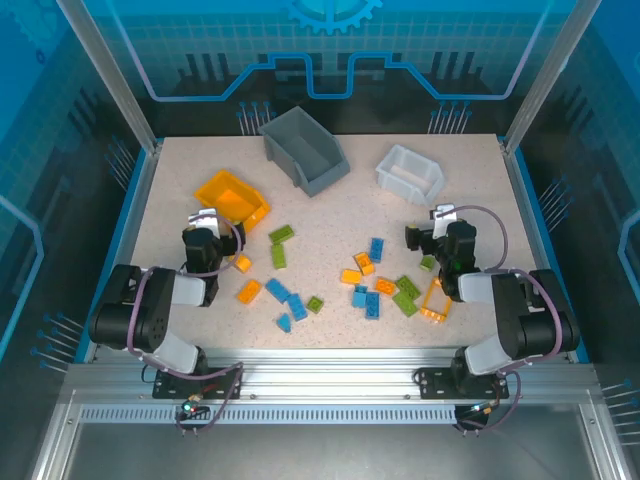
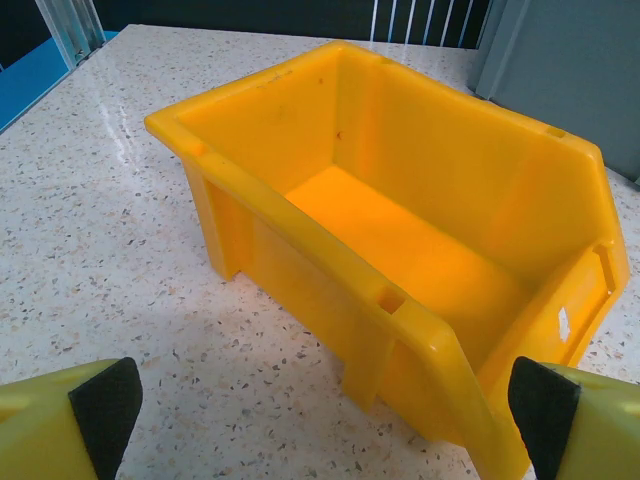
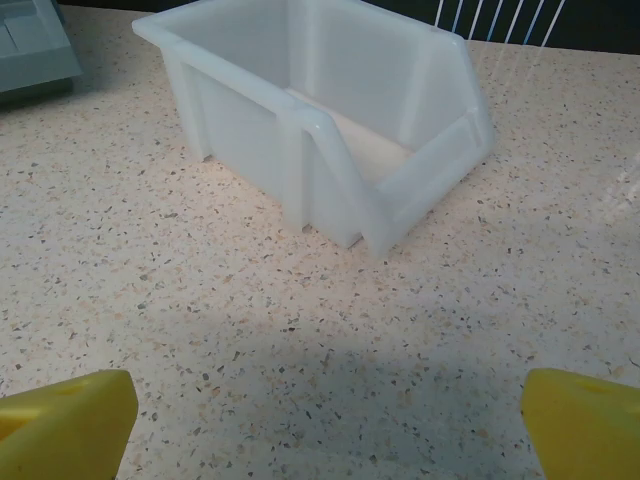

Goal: Sort the legos into containers by color

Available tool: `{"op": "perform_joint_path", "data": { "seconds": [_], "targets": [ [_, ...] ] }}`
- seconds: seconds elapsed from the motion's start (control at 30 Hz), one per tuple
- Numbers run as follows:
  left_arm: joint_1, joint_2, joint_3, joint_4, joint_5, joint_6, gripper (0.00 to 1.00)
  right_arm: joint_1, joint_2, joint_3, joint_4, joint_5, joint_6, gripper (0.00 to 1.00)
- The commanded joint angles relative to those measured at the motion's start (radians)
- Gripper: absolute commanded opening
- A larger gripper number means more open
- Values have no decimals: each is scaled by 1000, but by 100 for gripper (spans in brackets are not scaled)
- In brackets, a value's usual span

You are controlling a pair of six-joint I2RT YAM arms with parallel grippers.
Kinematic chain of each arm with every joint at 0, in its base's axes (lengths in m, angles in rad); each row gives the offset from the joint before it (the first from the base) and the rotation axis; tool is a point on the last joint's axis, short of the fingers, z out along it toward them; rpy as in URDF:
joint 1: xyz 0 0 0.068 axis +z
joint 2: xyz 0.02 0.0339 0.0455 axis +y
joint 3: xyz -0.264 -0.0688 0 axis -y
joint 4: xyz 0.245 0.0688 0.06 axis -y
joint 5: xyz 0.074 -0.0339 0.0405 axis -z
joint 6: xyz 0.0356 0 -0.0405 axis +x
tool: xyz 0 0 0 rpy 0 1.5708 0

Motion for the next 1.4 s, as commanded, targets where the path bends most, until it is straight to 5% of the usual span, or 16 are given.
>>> {"op": "perform_joint_path", "data": {
  "seconds": [0.0, 0.7, 0.87, 1.0, 1.07, 1.13, 1.23, 1.37],
  "targets": [
    [3, 3, 18, 28, 18, -6, 99, -12, 7, 23, 0, -11, -11, 100],
    [-22, -45, -17, 67, -14, 17, 99, -12, -5, 26, -4, -18, -14, 100],
    [-221, -507, 78, -391, -185, 75, 99, 36, -315, 180, -430, 82, 4, 100],
    [-302, -685, 370, -913, -275, -183, 99, 158, -622, 343, -661, 155, 55, 100],
    [-297, -691, 547, -1222, -149, -339, 99, 160, -684, 464, -885, 169, 296, 100],
    [-266, -690, 574, -1247, 24, -435, 99, 145, -707, 564, -1234, 237, 622, 100],
    [-142, -619, 630, -1367, 233, -620, 96, 109, -724, 547, -1239, -39, 554, 89],
    [-57, -403, 787, -1568, 300, -660, 73, 162, -665, 609, -1378, -61, 540, 81]
  ]
}}
